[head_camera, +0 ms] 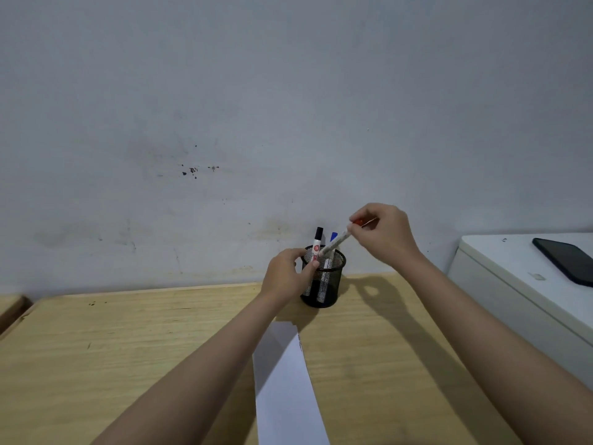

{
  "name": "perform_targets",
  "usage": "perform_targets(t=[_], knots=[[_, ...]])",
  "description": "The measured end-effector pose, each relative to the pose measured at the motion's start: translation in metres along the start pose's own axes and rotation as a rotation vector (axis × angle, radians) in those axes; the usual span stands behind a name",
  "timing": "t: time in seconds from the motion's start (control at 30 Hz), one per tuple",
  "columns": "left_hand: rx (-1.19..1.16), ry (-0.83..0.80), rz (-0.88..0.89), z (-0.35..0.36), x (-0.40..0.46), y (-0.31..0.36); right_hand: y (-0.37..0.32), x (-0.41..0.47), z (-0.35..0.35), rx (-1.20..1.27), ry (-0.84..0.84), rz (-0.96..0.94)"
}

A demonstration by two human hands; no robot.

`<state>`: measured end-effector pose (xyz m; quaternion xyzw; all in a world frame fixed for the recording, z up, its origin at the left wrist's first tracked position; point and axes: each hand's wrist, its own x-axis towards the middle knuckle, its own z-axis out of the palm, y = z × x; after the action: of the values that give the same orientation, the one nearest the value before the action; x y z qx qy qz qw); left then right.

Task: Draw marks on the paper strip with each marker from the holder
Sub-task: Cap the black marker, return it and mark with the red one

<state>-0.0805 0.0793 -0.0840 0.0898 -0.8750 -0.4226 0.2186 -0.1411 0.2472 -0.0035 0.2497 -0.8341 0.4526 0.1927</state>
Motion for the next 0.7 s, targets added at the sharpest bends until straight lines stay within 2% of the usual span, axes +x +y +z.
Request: perform_targets(t=[0.1, 0.2, 0.33, 0.43, 0.53, 0.7], knots=[[-0.105, 0.051, -0.02, -0.006, -0.009, 0.011, -0.012, -0.008, -0.017, 0.082, 0.121, -0.005], [-0.324, 0.091, -0.059, -0.015, -0.023, 0.03, -0.019, -0.03, -0.019, 0.25, 0.197, 0.06], [-0.686, 0.003, -0.181, -0.028, -0.043, 0.054, -0.029, -0.07, 0.003, 0.496, 0.179, 0.179], [-0.78, 0.021, -0.246, -0.039, -0.055, 0.06, -0.038, -0.099, 0.022, 0.56, 0.108, 0.22], [-0.775, 0.073, -0.239, -0.054, -0.065, 0.056, -0.044, -0.113, 0.031, 0.563, 0.005, 0.195], [-0.519, -0.004, -0.03, -0.078, -0.077, 0.04, -0.055, -0.095, 0.034, 0.607, 0.019, 0.283]])
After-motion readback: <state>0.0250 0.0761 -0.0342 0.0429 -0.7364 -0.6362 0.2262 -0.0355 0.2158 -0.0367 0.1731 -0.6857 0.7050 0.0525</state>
